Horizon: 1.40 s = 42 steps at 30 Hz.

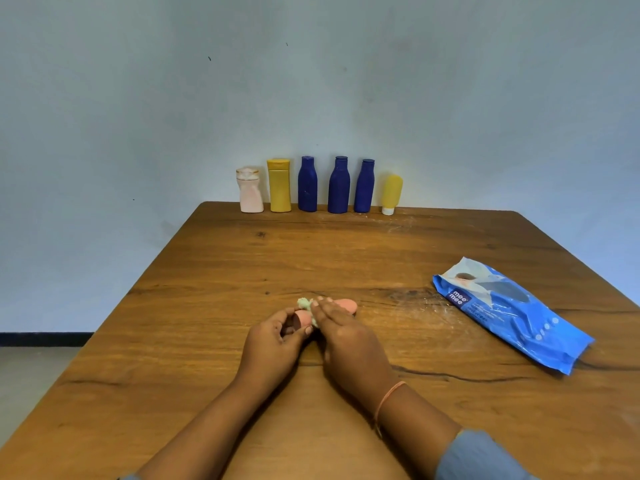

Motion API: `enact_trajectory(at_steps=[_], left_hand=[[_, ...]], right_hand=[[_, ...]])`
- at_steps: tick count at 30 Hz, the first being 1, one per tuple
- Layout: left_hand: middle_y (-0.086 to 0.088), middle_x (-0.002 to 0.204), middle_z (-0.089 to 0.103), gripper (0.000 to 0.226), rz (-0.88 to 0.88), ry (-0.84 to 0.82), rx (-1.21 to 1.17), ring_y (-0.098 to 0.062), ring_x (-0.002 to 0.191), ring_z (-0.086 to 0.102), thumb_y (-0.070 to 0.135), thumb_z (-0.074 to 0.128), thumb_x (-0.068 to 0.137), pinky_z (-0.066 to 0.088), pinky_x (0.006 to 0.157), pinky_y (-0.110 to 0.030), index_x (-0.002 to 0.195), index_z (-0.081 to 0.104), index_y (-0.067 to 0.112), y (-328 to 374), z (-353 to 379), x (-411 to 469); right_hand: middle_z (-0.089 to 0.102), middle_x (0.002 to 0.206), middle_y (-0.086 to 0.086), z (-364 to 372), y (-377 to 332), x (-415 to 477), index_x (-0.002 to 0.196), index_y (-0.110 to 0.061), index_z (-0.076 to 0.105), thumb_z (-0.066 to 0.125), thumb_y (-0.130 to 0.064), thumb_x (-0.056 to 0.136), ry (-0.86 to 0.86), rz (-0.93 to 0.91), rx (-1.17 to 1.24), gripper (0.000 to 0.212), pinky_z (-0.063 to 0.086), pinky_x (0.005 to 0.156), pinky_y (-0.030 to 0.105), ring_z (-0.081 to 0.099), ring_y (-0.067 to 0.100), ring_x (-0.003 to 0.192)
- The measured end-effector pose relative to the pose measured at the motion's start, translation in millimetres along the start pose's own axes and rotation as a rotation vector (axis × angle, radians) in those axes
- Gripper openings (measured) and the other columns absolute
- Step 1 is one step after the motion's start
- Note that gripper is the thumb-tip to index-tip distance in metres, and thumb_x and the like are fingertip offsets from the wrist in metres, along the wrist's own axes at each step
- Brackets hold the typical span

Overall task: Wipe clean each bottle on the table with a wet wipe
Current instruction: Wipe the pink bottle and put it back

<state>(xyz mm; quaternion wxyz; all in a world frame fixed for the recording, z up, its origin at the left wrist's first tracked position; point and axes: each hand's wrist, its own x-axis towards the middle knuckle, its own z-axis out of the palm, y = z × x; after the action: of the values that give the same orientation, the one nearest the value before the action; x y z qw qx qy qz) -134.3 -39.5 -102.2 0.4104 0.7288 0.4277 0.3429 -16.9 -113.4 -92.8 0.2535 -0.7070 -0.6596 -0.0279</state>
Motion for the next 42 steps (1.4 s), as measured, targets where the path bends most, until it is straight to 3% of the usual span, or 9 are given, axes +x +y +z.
enact_trajectory(at_steps=[4,11,17,20,24,29,32,35,42], left_hand=[[0.007,0.097,0.064,0.039,-0.003,-0.027,-0.031,0.024,0.073,0.055,0.004,0.068,0.08,0.04,0.068,0.003,0.117,0.059,0.011,3,1,-1],[0.008,0.094,0.064,0.039,0.02,-0.013,-0.037,0.025,0.073,0.055,0.004,0.069,0.079,0.039,0.066,0.004,0.116,0.06,0.009,2,2,-4],[0.011,0.087,0.066,0.035,0.033,-0.014,0.003,0.019,0.072,0.058,0.004,0.069,0.079,0.042,0.066,0.0,0.111,0.062,0.018,5,0,-5],[0.016,0.078,0.063,0.032,0.045,-0.012,0.067,0.008,0.067,0.059,0.003,0.061,0.082,0.044,0.063,-0.008,0.098,0.057,0.031,7,-2,-6],[0.011,0.078,0.067,0.031,0.033,-0.018,0.068,0.005,0.068,0.06,0.004,0.058,0.083,0.046,0.062,-0.009,0.097,0.059,0.031,7,-4,-7],[0.007,0.098,0.067,0.04,0.034,-0.013,0.042,0.013,0.078,0.057,0.006,0.071,0.077,0.04,0.07,0.003,0.115,0.062,0.016,4,0,-5],[0.009,0.097,0.064,0.042,0.052,-0.01,0.063,0.017,0.076,0.056,0.005,0.071,0.077,0.038,0.07,0.005,0.116,0.062,0.016,4,-1,-5],[0.007,0.103,0.066,0.044,0.08,-0.006,0.122,0.003,0.088,0.06,0.007,0.072,0.076,0.038,0.074,0.002,0.118,0.061,0.018,4,-1,-6],[0.015,0.092,0.062,0.038,0.152,-0.018,0.201,0.008,0.078,0.056,0.006,0.065,0.081,0.041,0.068,0.0,0.116,0.061,0.021,7,-4,-10]], right_hand=[[0.048,0.138,0.015,-14,23,9,0.134,-0.003,0.047,0.05,0.004,0.077,-0.028,0.146,-0.026,0.058,0.017,0.11,0.025,0.043,0.024,0.13],[0.021,0.154,0.007,-10,6,9,0.145,-0.008,0.027,0.04,-0.015,0.092,-0.102,0.194,0.029,0.055,0.005,0.117,0.03,0.013,0.017,0.143],[0.039,0.146,0.003,-18,-3,14,0.138,-0.012,0.042,0.042,-0.004,0.09,-0.087,0.123,0.136,0.049,0.008,0.107,0.01,0.03,0.011,0.137],[0.036,0.148,0.004,-13,-24,12,0.14,-0.012,0.04,0.042,-0.003,0.089,-0.113,0.006,0.197,0.051,0.006,0.109,0.013,0.027,0.012,0.139],[0.033,0.149,0.007,-8,-20,9,0.142,-0.009,0.034,0.045,-0.003,0.089,-0.143,-0.099,0.112,0.054,-0.001,0.109,0.015,0.026,0.017,0.14],[0.042,0.144,0.005,-23,21,13,0.139,-0.015,0.041,0.045,-0.004,0.086,-0.146,0.089,0.015,0.055,0.015,0.108,0.014,0.037,0.016,0.133],[0.053,0.135,0.007,-28,32,21,0.135,-0.016,0.048,0.046,-0.008,0.087,-0.179,0.23,-0.039,0.049,0.033,0.105,0.026,0.049,0.022,0.123],[0.058,0.126,0.007,-25,11,21,0.129,-0.015,0.052,0.047,-0.012,0.089,-0.16,0.236,-0.058,0.041,0.041,0.097,0.029,0.054,0.023,0.113],[0.033,0.149,0.007,-13,-21,15,0.143,-0.011,0.032,0.044,-0.009,0.091,-0.177,0.053,0.027,0.053,0.019,0.111,0.023,0.029,0.018,0.137]])
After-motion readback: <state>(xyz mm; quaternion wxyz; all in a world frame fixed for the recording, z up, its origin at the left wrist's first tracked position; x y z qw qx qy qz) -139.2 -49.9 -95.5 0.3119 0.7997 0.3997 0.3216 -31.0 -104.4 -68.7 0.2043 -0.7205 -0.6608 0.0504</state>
